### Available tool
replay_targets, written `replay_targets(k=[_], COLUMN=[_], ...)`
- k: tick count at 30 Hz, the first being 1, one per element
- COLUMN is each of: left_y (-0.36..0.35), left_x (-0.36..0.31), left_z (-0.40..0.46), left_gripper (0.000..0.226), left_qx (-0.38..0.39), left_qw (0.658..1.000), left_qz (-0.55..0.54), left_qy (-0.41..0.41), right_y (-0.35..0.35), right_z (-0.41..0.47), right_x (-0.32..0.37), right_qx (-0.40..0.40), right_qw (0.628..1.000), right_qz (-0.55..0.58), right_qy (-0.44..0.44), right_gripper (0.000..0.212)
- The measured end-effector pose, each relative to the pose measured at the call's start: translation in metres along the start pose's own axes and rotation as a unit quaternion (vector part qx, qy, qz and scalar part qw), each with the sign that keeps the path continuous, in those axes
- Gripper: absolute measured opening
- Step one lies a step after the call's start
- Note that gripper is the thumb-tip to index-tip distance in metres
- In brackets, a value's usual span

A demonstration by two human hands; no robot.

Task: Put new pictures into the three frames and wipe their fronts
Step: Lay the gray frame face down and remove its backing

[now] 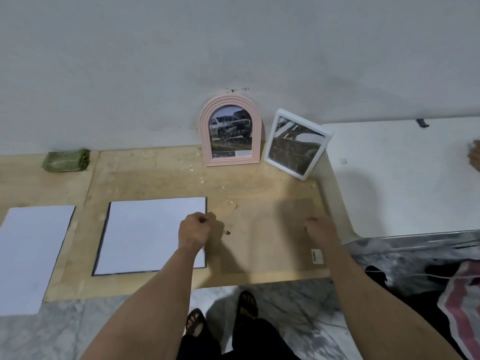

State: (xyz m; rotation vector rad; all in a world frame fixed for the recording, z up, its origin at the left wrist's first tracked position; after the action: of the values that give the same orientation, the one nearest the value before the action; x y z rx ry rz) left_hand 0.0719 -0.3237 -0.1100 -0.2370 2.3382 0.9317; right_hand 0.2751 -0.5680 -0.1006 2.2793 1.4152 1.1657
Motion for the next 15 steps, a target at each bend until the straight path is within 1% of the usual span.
replay_targets(k=[3, 6, 9, 12, 13, 15], left_y=[0.023, 0.055, 0.093, 0.134, 0.149, 0.172], left_x=[0.013, 0.038, 0.069, 0.103, 0.115, 0.136], left_z=[-0.001, -0.001, 0.001, 0.005, 0.009, 0.02], left_gripper=[0.027, 0.032, 0.037, 0.042, 0.04, 0.022], left_qx=[-0.022, -0.051, -0.086, -0.105, -0.104, -0.085], left_qw=[1.0, 0.999, 0.995, 0.99, 0.99, 0.99], left_qz=[-0.004, -0.005, -0.018, -0.013, -0.007, 0.009], left_qy=[0.005, 0.02, 0.057, 0.092, 0.101, 0.108], right_y=[-0.036, -0.081, -0.128, -0.175, -0.191, -0.213], right_z=[-0.008, -0.022, -0.034, -0.046, -0.048, -0.06], right_x=[0.033, 0.067, 0.093, 0.105, 0.109, 0.118], right_qx=[0.046, 0.094, 0.14, 0.17, 0.18, 0.189], right_qw=[0.997, 0.99, 0.978, 0.969, 0.967, 0.968], right_qz=[-0.033, -0.071, -0.086, -0.119, -0.123, -0.118], right_qy=[0.047, 0.082, 0.131, 0.136, 0.131, 0.112], right_gripper=[0.029, 0.022, 0.015, 0.015, 0.015, 0.007])
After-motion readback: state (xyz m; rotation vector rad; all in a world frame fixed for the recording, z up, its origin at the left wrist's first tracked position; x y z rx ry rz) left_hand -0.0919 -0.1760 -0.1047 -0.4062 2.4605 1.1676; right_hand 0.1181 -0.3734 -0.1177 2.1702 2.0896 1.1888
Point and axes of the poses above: each hand's wrist, its own z-axis towards the middle knuckle, its own y-axis out of the back of the hand, x = y × z, the point moved 1 cm from there along z, towards the middle knuckle, and after that the axes turned 7 degrees about x, right-handed, at the moved point
